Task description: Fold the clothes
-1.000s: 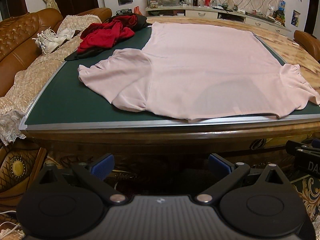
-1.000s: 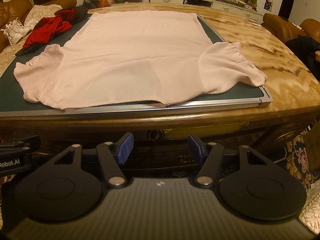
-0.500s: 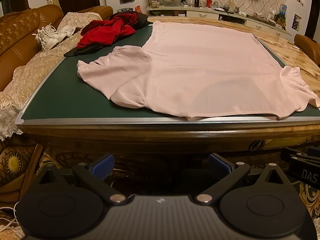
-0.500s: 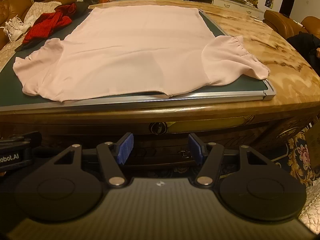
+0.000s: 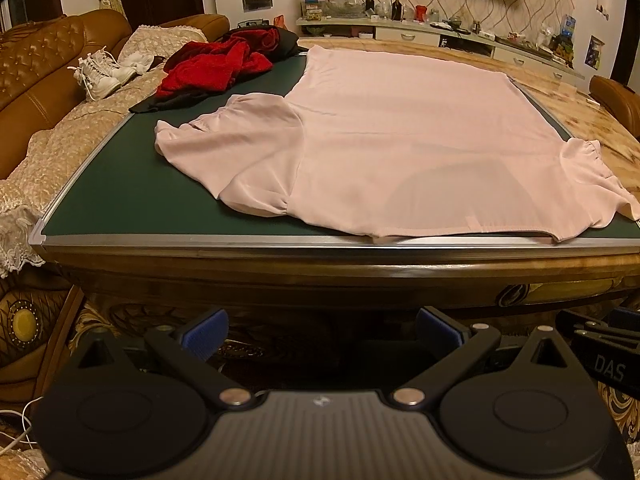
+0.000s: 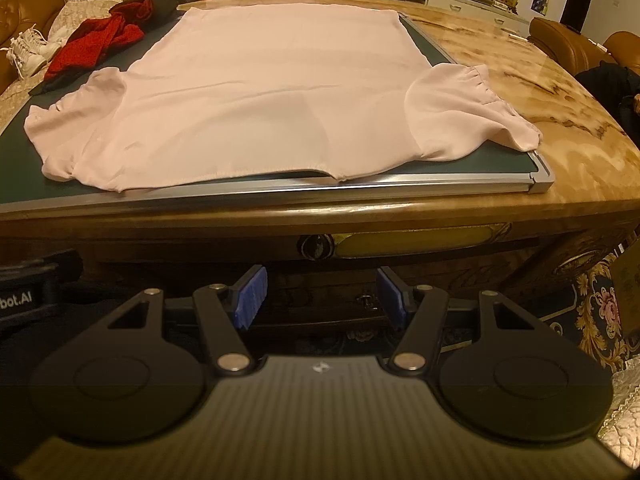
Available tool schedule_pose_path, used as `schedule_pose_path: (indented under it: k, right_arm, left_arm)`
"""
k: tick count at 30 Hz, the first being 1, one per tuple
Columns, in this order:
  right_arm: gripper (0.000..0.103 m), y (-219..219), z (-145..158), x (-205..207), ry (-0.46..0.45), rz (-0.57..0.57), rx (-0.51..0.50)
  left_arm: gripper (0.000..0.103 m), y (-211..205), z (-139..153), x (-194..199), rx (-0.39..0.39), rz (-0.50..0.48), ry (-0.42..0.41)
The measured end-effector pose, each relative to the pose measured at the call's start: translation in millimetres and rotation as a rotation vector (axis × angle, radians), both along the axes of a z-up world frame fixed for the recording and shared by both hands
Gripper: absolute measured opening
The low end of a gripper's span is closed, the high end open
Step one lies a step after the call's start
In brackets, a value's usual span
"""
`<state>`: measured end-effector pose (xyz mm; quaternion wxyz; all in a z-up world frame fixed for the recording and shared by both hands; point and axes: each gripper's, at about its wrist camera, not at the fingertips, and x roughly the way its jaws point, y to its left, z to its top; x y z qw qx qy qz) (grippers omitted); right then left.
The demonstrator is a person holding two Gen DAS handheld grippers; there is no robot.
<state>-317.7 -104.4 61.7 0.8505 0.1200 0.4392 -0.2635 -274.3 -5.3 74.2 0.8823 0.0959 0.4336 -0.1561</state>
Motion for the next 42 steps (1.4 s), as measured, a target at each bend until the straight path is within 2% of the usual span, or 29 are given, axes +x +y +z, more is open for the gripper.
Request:
schedule_pose_path:
  k: [42]
  right_arm:
    - [0.068, 4.4, -4.3, -8.4, -0.007, 0.021, -0.001]
  left_arm:
    - [0.102, 11.0, 8.8, -12.0, 0.001, 0.021, -0.037]
